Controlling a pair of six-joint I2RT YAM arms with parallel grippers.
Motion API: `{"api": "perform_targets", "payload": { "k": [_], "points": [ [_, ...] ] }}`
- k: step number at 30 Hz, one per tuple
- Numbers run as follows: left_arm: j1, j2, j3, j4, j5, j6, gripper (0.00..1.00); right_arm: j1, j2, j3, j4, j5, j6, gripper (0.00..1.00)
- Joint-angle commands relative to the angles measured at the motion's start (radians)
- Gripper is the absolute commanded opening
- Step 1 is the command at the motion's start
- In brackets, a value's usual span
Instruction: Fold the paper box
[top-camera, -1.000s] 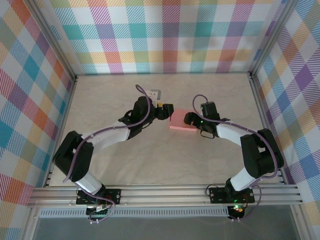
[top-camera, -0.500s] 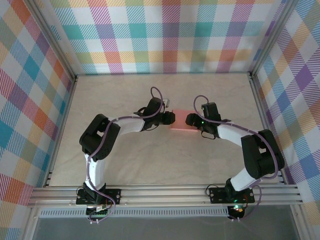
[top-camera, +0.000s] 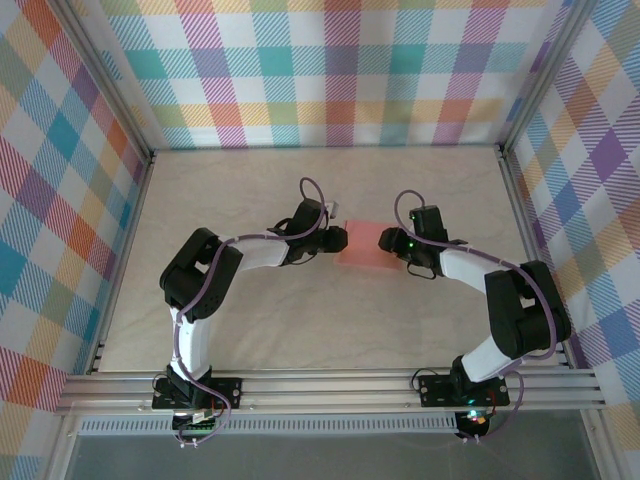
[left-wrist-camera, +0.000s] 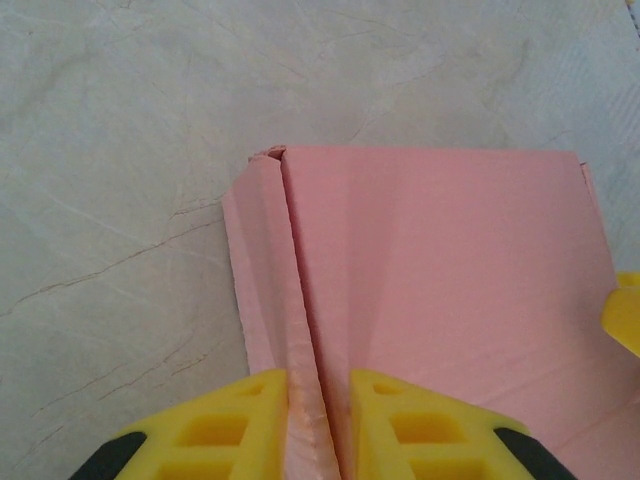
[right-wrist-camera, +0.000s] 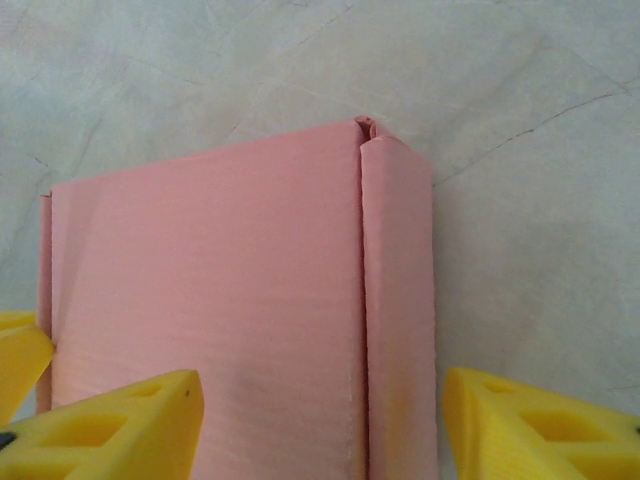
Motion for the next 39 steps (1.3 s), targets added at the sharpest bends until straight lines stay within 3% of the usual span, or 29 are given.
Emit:
{"api": "perform_targets", "payload": {
  "k": [1,6,14,21,33,39],
  "points": [
    [0.010,0.033,-0.033,-0.010,-0.015,-0.007,0.22,-0.013,0.000,-0.015,0.033,-0.024,0.017,0.61],
    [0.011,0.041,-0.038,-0.004,-0.002,-0.016,0.22,-0.037,0.016,-0.028,0.052,-0.069,0.030,0.62],
    [0.053,0.046,-0.092,0.085,0.078,-0.089,0.21,-0.082,0.059,-0.044,0.146,-0.247,0.085,0.86],
    [0.086,0.047,-0.118,0.147,0.150,-0.142,0.21,-0.096,0.082,-0.065,0.245,-0.368,0.150,0.88],
    [0.088,0.034,-0.117,0.143,0.175,-0.110,0.24,-0.118,0.094,-0.088,0.445,-0.529,0.299,0.64],
    [0.088,-0.001,-0.119,0.122,0.157,-0.078,0.25,-0.124,0.105,-0.093,0.469,-0.536,0.324,0.48]
  ]
}}
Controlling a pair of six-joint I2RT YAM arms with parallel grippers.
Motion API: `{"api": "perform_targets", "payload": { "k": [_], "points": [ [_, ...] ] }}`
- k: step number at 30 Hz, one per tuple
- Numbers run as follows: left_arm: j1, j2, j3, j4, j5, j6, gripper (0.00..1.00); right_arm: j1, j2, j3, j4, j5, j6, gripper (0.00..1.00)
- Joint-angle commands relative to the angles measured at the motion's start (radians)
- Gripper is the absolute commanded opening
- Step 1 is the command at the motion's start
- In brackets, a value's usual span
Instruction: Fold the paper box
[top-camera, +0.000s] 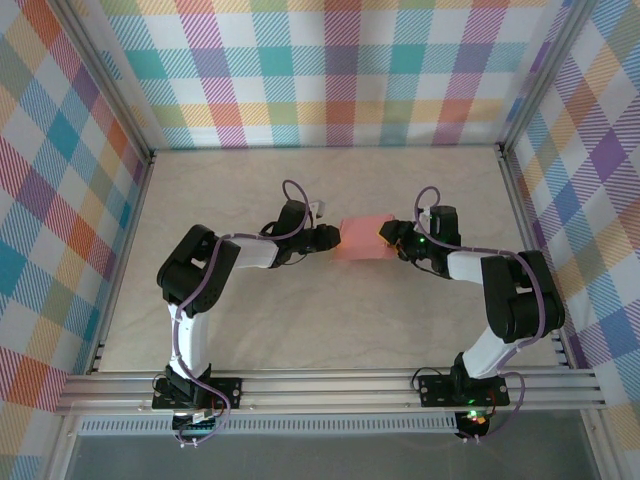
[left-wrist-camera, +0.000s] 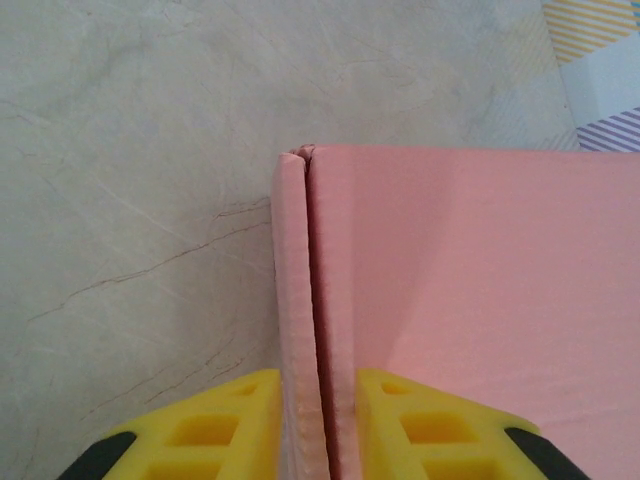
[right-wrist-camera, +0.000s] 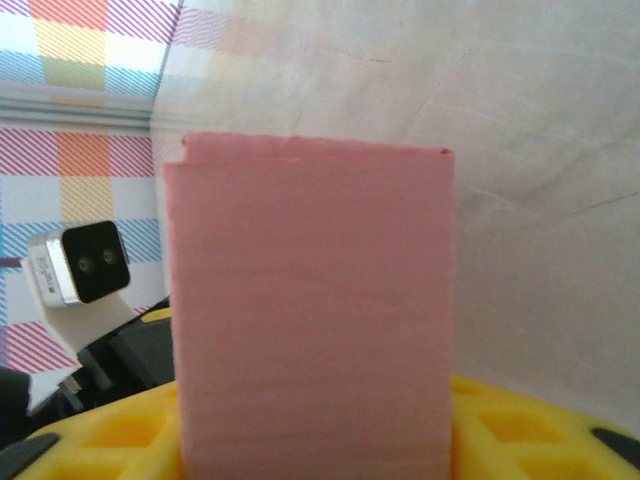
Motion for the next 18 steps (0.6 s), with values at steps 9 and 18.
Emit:
{"api": "perform_targets", "payload": {
  "k": [9,18],
  "points": [
    [0.004,-0.086,-0.072,0.002,-0.049,0.069,0.36,-0.009,-0.029,-0.005,0.003,-0.029,0.023,0.41],
    [-0.025,-0.346,-0.273,0.142,-0.281,0.376,0.80,-0.028,-0.074,-0.002,-0.037,-0.038,0.034,0.42]
  ]
}}
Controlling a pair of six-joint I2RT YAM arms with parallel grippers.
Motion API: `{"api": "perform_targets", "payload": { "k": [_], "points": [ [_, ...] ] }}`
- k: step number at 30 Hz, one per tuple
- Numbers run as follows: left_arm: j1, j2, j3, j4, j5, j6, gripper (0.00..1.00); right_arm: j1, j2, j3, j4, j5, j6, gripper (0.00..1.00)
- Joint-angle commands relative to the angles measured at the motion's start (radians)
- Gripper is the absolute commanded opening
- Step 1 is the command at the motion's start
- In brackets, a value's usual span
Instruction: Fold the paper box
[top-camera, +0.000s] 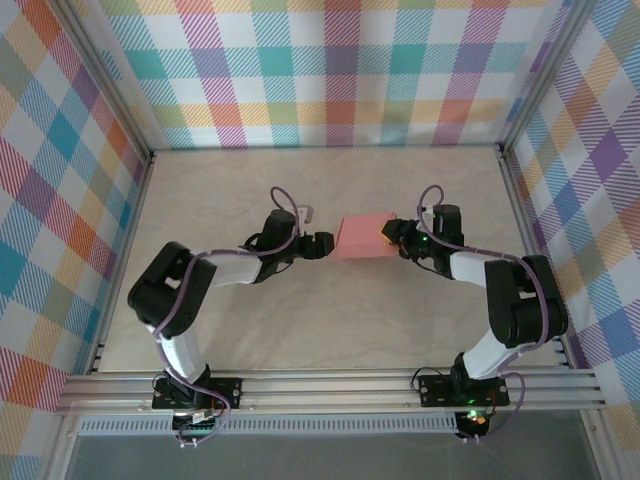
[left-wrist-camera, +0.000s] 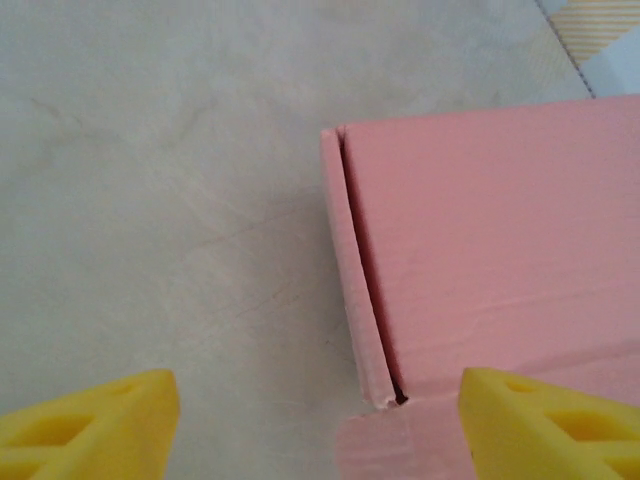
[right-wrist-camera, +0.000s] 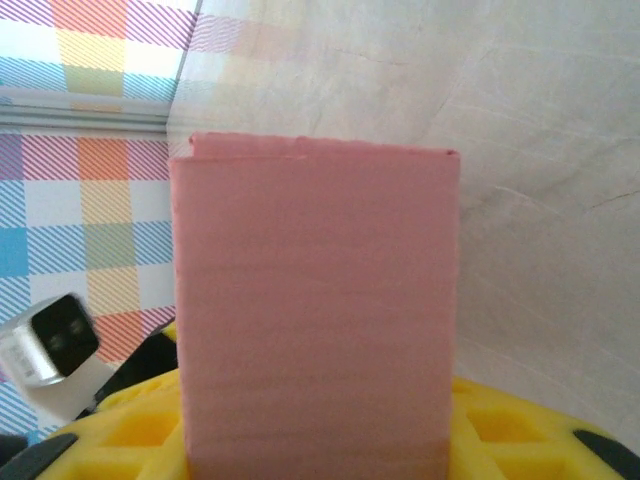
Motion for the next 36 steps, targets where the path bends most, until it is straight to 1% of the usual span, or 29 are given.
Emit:
{"api": "perform_targets", "payload": {
  "k": [1,3,5,7,10,14,20,23,24,29,32,36],
  "points": [
    [-0.026,-0.126,-0.066,0.093,-0.143,0.237,0.82,-0.010,-0.039,0.001,-0.016,-0.027,0.015,0.42],
    [-0.056,-0.177,-0.121,0.138,-0.194,0.394,0.84,-0.013,-0.045,0.002,-0.019,-0.034,0.023,0.42],
    [-0.105,-0.214,-0.181,0.201,-0.230,0.583,0.88,-0.017,-0.054,0.007,-0.023,-0.040,0.028,0.43],
    [-0.146,-0.229,-0.217,0.231,-0.249,0.737,0.92,-0.020,-0.063,0.011,-0.034,-0.047,0.031,0.43],
    [-0.222,-0.216,-0.244,0.279,-0.348,0.934,0.93,-0.025,-0.075,0.019,-0.054,-0.060,0.033,0.43],
    [-0.314,-0.135,-0.240,0.390,-0.527,1.146,0.94,-0.027,-0.081,0.023,-0.051,-0.094,0.063,0.43],
    [-0.381,0.075,-0.197,0.704,-0.780,1.401,0.93,-0.027,-0.087,0.024,-0.046,-0.127,0.090,0.44],
    [-0.386,0.169,-0.174,0.848,-0.827,1.474,0.93,-0.030,-0.092,0.021,-0.044,-0.135,0.098,0.44],
    [-0.386,0.185,-0.168,0.863,-0.831,1.484,0.93,-0.031,-0.094,0.019,-0.045,-0.137,0.098,0.44],
    [-0.385,0.230,-0.131,0.871,-0.826,1.481,0.89,-0.031,-0.097,0.019,-0.037,-0.149,0.106,0.44],
    [-0.382,0.250,-0.111,0.871,-0.818,1.470,0.81,-0.031,-0.090,0.012,-0.011,-0.161,0.123,0.44],
    [-0.377,0.271,-0.094,0.875,-0.805,1.463,0.76,-0.031,-0.088,0.004,0.019,-0.170,0.141,0.44]
  ]
}}
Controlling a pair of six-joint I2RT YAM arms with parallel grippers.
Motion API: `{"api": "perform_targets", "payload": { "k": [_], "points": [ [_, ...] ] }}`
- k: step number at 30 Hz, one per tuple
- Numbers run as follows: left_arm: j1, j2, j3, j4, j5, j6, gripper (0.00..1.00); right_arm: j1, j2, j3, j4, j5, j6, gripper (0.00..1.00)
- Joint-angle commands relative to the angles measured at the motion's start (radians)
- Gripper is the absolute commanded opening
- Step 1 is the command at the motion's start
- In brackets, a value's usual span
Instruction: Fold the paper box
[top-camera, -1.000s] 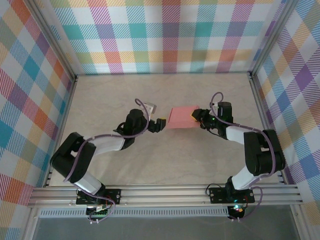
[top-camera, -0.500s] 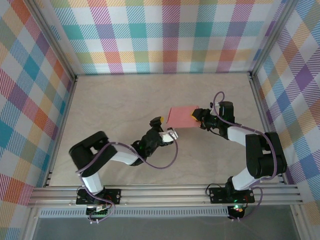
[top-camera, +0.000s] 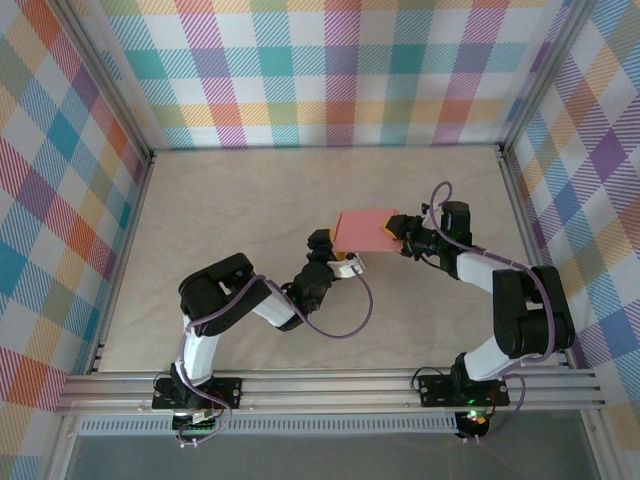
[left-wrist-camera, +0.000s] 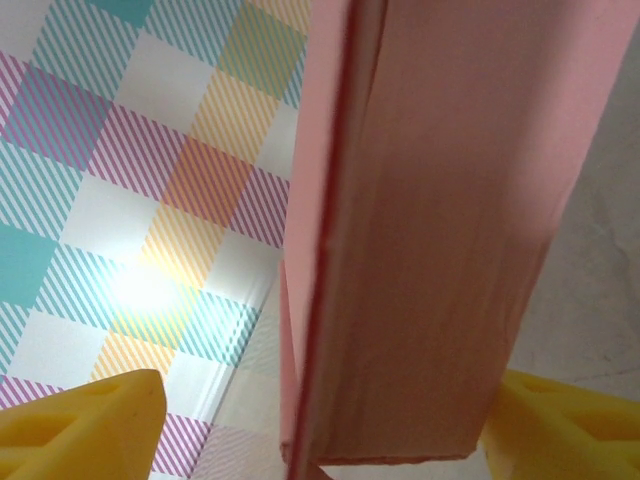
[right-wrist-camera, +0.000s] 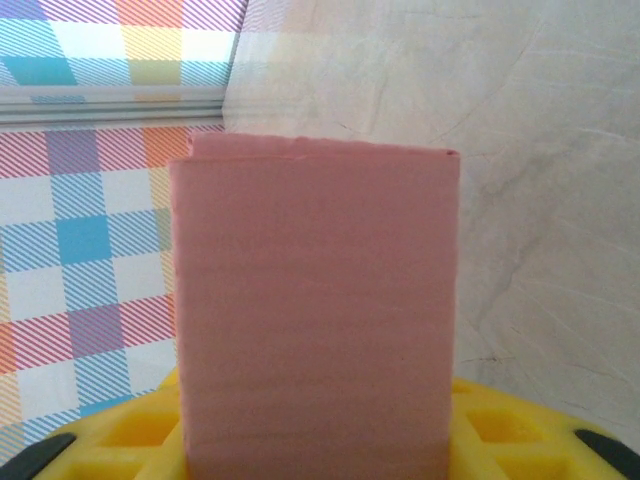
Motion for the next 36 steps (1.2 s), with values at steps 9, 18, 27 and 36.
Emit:
{"api": "perform_targets", "payload": {
  "k": [9,18,27,36],
  "points": [
    [0.009,0.037,0.036,0.071,0.015,-0.017,0.73,-0.004,-0.026,0.001,0.043,-0.050,0.028,0.44],
    [0.010,0.051,0.044,0.068,0.017,-0.016,0.60,-0.004,-0.024,0.006,0.039,-0.053,0.026,0.44],
    [0.011,0.053,0.043,0.058,0.019,-0.018,0.43,-0.004,-0.020,0.011,0.038,-0.053,0.026,0.44],
    [0.010,0.048,0.037,0.050,0.017,-0.029,0.37,-0.004,-0.018,0.010,0.031,-0.046,0.027,0.49]
  ]
}}
